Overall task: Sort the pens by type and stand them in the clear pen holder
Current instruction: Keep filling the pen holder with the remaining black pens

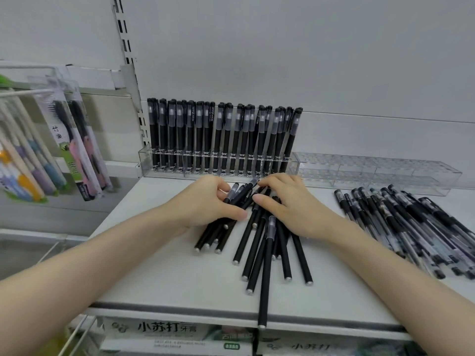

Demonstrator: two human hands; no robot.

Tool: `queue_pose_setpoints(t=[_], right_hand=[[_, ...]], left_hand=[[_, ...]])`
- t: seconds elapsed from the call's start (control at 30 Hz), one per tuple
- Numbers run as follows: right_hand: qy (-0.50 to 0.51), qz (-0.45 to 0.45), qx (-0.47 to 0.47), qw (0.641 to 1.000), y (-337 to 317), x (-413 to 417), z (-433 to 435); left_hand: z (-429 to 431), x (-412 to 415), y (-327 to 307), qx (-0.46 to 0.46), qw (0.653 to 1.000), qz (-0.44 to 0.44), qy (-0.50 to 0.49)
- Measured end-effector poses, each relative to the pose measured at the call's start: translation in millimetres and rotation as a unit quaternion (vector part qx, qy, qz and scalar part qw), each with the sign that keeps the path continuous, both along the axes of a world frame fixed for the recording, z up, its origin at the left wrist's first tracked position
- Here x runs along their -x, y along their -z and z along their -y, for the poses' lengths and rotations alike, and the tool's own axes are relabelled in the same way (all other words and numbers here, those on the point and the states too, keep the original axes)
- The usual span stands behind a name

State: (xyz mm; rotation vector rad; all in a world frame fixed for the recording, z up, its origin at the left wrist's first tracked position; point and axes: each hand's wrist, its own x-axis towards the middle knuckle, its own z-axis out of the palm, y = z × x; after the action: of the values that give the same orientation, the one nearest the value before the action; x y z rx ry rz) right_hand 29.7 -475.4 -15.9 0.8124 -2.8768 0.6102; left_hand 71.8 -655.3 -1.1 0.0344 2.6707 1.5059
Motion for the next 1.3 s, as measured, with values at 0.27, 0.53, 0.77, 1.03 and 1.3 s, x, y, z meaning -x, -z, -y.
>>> queue_pose_setpoints(t=[0.27, 0.53, 0.77, 1.03, 1.3], right_hand=[[0.008, -0.003, 0.038, 0.999, 1.9, 2.0, -0.9], [0.019, 0.001, 0.061, 0.998, -0.7, 3.1, -2.1], [-0.016, -0.04, 0.083, 0.996, -2.9, 1.3, -0.1], [-0.077, 0.034, 0.351, 0.932, -28.4, -12.0, 25.1], [-0.107, 0.087, 0.443, 0.886, -54.2, -10.4, 65.5]], left_hand=[[11.7, 6.6, -0.3, 0.0, 1.0, 0.02, 0.015], [23.6, 6.6, -0.6, 0.01, 0.999, 0.026, 0.021], [30.8, 1.5, -5.2, 0.015, 0.999, -0.01, 0.035], [20.6, -11.4, -16.6, -0.149, 0.976, -0.15, 0.055], [39.4, -13.7, -25.0, -0.155, 0.961, -0.229, 0.01]])
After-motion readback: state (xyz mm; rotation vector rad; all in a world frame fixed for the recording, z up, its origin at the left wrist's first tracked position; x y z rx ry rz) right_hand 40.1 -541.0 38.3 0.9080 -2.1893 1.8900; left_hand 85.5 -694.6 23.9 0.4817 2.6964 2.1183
